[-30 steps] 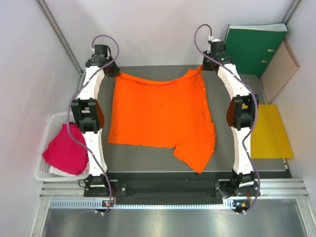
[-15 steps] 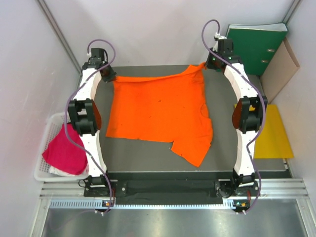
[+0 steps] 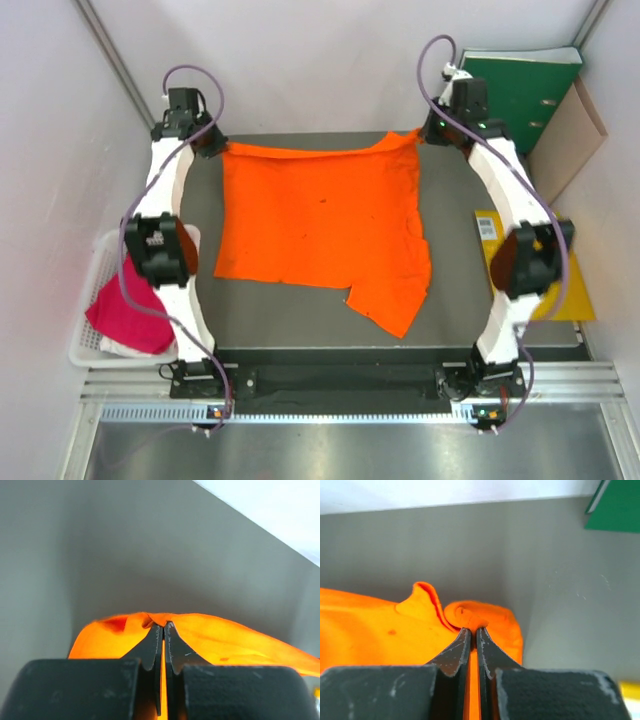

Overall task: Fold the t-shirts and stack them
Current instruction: Flatten out the tshirt

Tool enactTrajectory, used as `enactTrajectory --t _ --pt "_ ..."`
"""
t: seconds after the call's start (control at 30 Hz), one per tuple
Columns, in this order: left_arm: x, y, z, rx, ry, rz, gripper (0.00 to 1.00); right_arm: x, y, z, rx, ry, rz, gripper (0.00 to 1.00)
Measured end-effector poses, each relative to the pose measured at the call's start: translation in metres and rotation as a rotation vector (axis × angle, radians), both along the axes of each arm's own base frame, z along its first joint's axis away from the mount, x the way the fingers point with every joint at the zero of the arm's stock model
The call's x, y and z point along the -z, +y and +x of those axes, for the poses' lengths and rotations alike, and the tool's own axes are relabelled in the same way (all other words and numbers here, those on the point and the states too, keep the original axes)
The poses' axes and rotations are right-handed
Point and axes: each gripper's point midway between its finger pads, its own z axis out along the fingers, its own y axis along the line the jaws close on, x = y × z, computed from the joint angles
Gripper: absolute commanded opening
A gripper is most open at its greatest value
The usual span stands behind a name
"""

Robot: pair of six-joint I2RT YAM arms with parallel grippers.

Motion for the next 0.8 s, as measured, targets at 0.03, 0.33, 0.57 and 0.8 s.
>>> enactTrajectory --t 0.03,0.33,0.57,0.8 --pt "-0.015 -0.001 -0.01 0.003 -0.024 0.002 0.0 -0.014 -0.001 -0.012 0.002 -0.02 -0.003 0.0" --pt "-0.213 -0.006 -0.178 0.002 -0.47 0.073 0.0 -0.266 0.013 -0.255 -0.084 -0.57 0.051 0.0" --pt "-0.302 -0.017 -0.322 0.007 -0.783 0.073 0.0 -0.326 -0.085 -0.385 0.096 -0.741 0.182 0.0" --pt "-0.303 -0.017 -0.325 0.014 -0.743 0.095 0.0 -0.278 -0.077 -0.364 0.114 -0.592 0.117 0.0"
